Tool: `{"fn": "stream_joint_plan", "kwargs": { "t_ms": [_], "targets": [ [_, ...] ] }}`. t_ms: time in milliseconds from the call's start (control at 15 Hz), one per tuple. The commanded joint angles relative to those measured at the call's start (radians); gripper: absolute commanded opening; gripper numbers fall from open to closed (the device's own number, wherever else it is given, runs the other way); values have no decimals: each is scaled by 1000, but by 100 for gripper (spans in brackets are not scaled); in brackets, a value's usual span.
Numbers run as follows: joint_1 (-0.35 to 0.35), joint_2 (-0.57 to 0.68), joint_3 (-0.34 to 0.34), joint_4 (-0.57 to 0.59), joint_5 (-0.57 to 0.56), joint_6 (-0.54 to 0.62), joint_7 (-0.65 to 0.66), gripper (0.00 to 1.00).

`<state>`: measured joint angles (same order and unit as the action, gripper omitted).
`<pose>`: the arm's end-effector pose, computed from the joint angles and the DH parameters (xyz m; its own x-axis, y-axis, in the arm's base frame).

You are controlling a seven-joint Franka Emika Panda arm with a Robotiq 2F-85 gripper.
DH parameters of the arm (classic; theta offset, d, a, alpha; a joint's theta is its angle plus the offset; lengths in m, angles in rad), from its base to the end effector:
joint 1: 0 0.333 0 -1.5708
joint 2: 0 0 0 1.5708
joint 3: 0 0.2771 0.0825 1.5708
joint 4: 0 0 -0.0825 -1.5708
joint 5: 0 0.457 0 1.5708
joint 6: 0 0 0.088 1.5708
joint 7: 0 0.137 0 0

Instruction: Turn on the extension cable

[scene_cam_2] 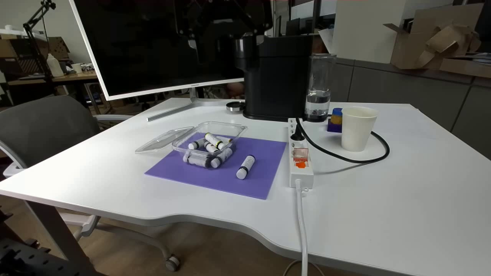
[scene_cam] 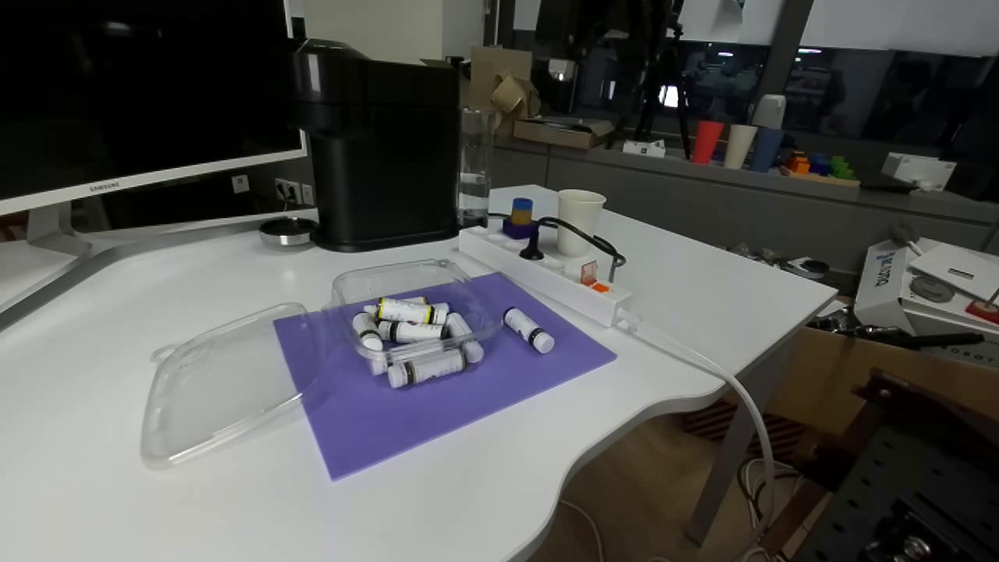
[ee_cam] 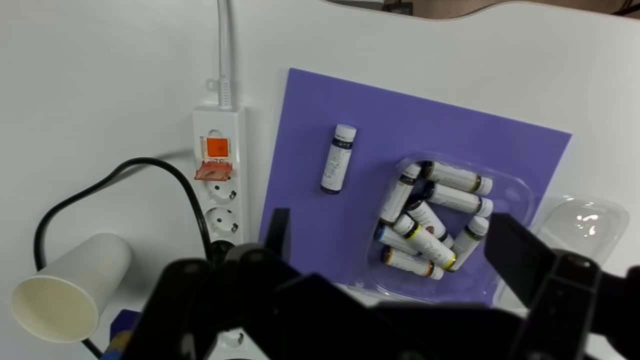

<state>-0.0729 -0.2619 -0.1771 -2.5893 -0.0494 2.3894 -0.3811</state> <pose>0.4790 -0.1162 0.2351 0.9837 0.1700 0.0584 0.1696 -0.9854 0.0128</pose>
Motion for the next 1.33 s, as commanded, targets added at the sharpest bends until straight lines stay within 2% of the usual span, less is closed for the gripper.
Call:
{"fn": "stream_joint_plan", "kwargs": {
  "t_ms": [0, 67, 400, 533, 733, 800, 933, 1000, 1267],
  "targets": [
    [-53, 132, 0, 72, -51, 58, 104, 75],
    [-64, 160, -3, 84, -58, 64, 112, 74],
    [-99, 308, -27, 172, -23, 46, 24, 38],
    [-113, 365, -28, 214, -46, 44, -39, 24],
    [-138, 445, -15, 290, -23, 37, -177, 4],
    [-146, 469, -8, 311, -20, 38, -209, 1],
    [-164, 510, 6, 352, 1, 23, -258, 0],
    [-154, 461, 1, 284, -29, 61, -201, 1],
    [-166, 507, 13, 327, -17, 49, -233, 1]
  ]
}}
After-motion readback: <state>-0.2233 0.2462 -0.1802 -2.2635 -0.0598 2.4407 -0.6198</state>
